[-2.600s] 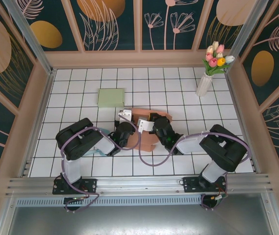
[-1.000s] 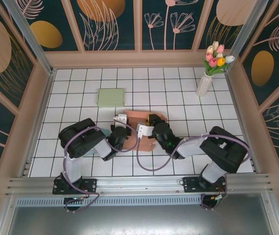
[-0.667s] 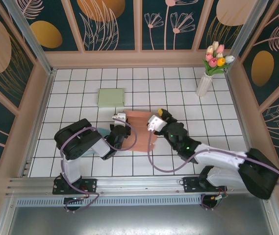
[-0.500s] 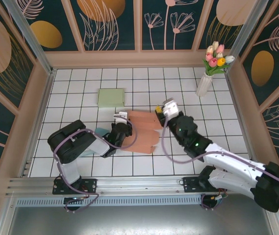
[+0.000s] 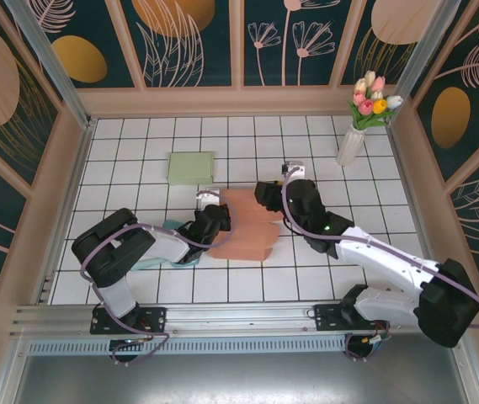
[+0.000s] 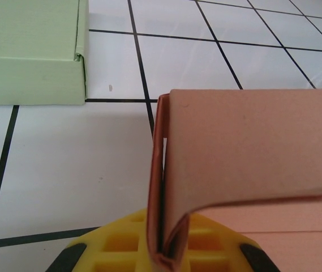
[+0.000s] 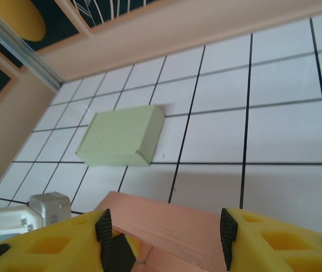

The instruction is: Fold the paper box

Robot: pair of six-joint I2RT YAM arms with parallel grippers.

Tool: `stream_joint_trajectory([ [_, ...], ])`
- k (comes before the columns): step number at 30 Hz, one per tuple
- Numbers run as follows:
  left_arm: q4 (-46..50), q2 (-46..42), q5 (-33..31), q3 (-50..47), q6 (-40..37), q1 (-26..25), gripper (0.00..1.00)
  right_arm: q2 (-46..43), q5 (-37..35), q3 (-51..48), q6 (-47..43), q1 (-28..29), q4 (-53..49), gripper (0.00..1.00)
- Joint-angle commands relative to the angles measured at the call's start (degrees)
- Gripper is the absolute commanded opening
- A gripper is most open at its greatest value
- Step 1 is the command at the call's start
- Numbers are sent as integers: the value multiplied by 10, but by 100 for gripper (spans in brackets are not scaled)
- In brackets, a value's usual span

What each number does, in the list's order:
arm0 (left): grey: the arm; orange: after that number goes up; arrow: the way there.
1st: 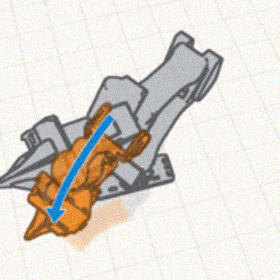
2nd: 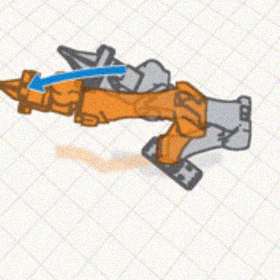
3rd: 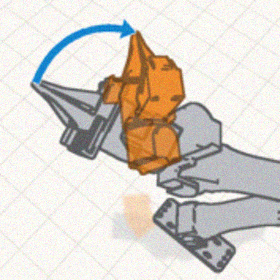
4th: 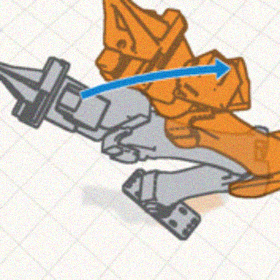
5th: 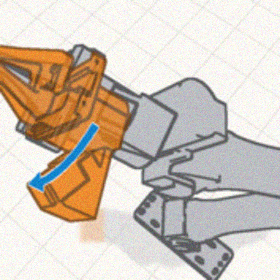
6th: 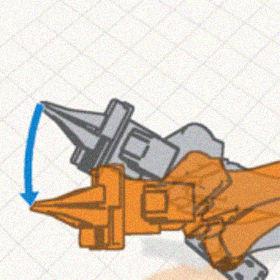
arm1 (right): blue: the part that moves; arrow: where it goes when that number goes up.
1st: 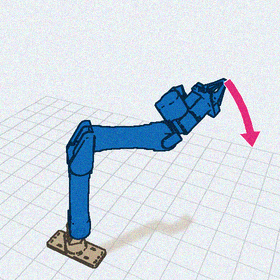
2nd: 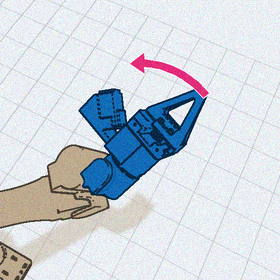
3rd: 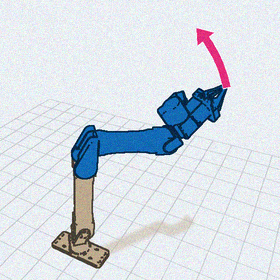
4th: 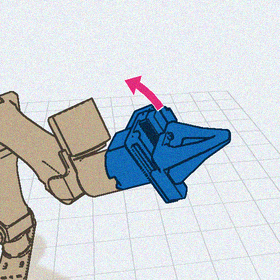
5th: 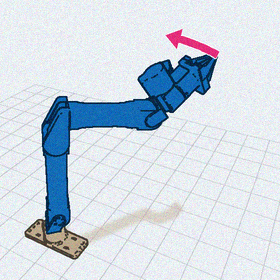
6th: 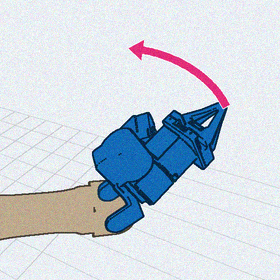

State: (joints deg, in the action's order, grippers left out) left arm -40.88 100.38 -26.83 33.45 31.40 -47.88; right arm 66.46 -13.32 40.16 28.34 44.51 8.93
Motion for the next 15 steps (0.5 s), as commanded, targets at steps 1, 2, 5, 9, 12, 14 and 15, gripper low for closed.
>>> stream_joint_trajectory([
  [1,35,-8,-2,4,15,3,0,11,18,-11,34,-13,25,56],
  [2,34,-8,-2,3,15,3,0,17,24,-14,37,-19,30,56],
  [5,34,-7,-7,1,17,3,0,27,29,-22,47,-28,40,56],
  [9,35,-9,-16,0,22,3,0,34,34,-42,66,-29,65,56],
  [12,34,-7,-11,3,26,3,0,45,52,-56,85,-29,88,56],
  [14,34,-8,-11,3,31,2,0,54,67,-65,100,-29,106,56],
  [15,33,-9,-13,3,32,3,0,57,73,-70,107,-29,116,56],
])
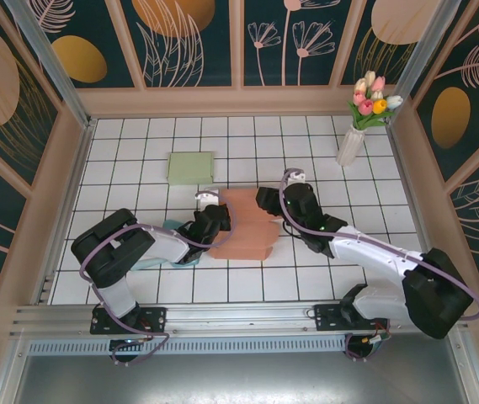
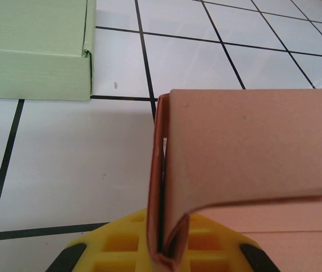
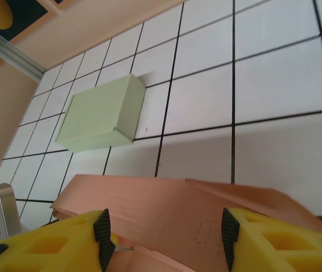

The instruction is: Fold the paper box

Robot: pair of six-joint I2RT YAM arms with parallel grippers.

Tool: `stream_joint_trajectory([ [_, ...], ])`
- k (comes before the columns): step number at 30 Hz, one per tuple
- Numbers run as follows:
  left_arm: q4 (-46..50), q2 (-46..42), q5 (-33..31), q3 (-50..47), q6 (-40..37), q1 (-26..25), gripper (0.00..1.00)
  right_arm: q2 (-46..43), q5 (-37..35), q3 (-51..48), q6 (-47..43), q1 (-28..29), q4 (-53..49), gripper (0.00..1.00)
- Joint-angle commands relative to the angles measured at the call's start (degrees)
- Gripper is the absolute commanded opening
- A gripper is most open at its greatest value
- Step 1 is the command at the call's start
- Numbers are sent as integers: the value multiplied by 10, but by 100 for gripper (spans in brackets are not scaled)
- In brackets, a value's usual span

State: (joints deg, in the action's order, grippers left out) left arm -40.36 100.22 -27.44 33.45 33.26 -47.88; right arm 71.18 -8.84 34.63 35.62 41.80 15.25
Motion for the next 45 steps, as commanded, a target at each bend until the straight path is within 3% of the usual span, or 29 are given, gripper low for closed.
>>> stream_joint_trajectory([
  [1,26,-8,-5,3,14,2,0,12,37,-21,44,-1,69,56],
  [7,13,-4,22,4,8,2,0,20,77,-61,90,-4,196,57],
  [17,-1,1,38,-3,4,2,0,79,206,-50,118,-16,347,56],
  [23,-7,-1,33,-9,5,2,0,81,200,-67,121,-19,365,56],
  [27,15,4,11,0,16,2,0,65,186,-53,102,-22,283,56],
  [35,29,6,-12,7,30,2,0,-17,51,-59,11,-22,64,57],
  [45,23,-4,-1,7,22,2,0,-12,7,-71,-36,-36,16,58],
])
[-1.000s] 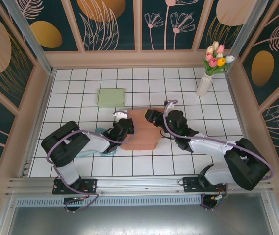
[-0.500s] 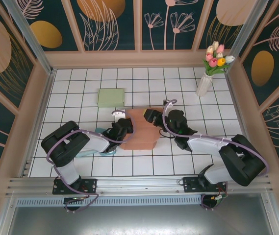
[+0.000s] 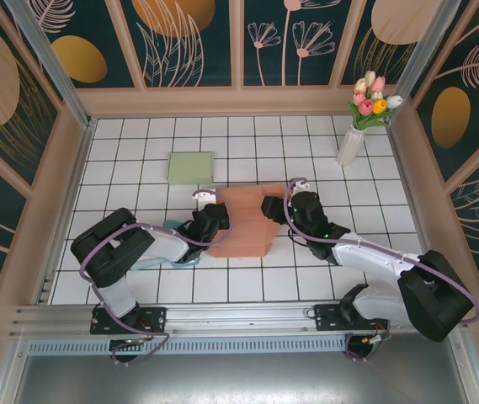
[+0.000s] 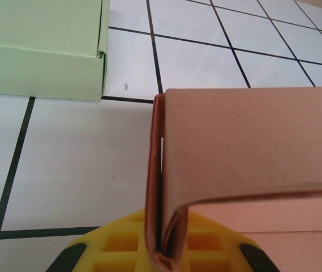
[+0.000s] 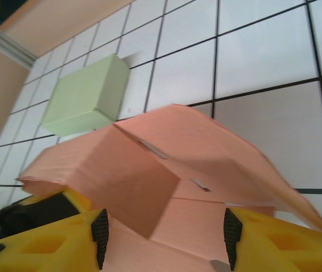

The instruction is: Fold the paper box

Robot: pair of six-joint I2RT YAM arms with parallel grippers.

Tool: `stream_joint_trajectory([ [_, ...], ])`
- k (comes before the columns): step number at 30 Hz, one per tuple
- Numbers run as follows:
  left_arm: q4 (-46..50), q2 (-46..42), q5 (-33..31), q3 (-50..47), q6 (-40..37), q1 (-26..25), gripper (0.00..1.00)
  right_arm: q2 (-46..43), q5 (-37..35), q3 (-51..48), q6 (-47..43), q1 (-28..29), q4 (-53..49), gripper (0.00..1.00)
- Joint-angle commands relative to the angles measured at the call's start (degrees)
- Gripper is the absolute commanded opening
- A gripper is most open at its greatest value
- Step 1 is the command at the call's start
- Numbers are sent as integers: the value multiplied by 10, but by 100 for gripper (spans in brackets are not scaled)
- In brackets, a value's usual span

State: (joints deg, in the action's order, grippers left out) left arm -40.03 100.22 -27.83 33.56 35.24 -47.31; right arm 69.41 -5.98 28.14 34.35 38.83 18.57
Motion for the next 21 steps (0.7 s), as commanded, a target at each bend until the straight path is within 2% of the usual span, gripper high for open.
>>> stream_joint_trajectory([
  [1,21,-5,2,5,2,-3,0,13,-23,-4,-24,-7,-18,58],
  [12,29,-16,-9,4,-1,-3,0,71,-53,-4,-11,-7,-1,58],
  [21,20,-5,2,6,2,-3,0,81,45,-16,-3,1,92,57],
])
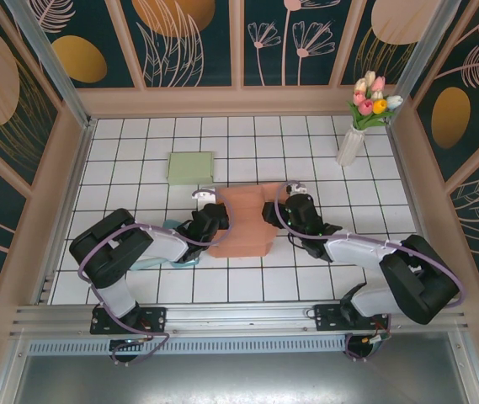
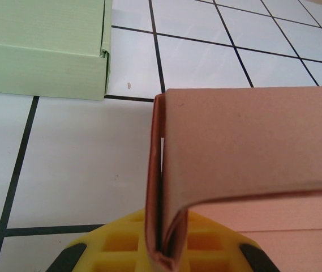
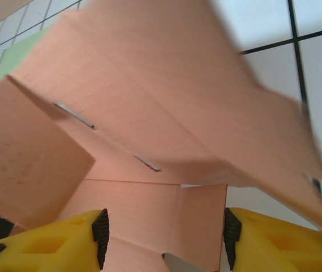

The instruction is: Fold the paper box

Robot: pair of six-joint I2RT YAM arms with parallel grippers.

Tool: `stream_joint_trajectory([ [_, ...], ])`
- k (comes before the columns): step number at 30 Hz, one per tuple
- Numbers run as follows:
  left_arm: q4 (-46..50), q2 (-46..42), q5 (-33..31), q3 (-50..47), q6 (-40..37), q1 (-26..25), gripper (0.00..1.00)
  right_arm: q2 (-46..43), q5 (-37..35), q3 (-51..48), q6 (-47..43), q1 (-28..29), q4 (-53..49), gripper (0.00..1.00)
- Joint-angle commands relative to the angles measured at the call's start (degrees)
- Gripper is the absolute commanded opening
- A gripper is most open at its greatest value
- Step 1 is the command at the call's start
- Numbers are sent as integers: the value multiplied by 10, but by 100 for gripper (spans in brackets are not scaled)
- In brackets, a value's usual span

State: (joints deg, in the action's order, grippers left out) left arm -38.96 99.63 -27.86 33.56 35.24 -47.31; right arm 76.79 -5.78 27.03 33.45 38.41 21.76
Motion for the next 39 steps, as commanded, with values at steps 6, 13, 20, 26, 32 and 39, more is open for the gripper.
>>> stream_joint_trajectory([
  [6,8,4,1,3,2,-3,0,34,75,10,-2,29,88,56],
  [13,-1,-3,5,-3,4,-3,0,106,83,23,-4,44,116,55],
  [20,4,3,-16,-8,-5,-3,0,63,42,32,-34,58,53,54],
  [26,-13,-24,-35,-27,-54,-3,0,-60,-89,23,-64,92,-110,54],
  [32,-31,-37,-32,-33,-106,1,0,-184,-142,16,-73,100,-244,55],
  [39,-105,-43,134,-63,-139,41,0,-260,-211,-9,-94,31,-287,58],
])
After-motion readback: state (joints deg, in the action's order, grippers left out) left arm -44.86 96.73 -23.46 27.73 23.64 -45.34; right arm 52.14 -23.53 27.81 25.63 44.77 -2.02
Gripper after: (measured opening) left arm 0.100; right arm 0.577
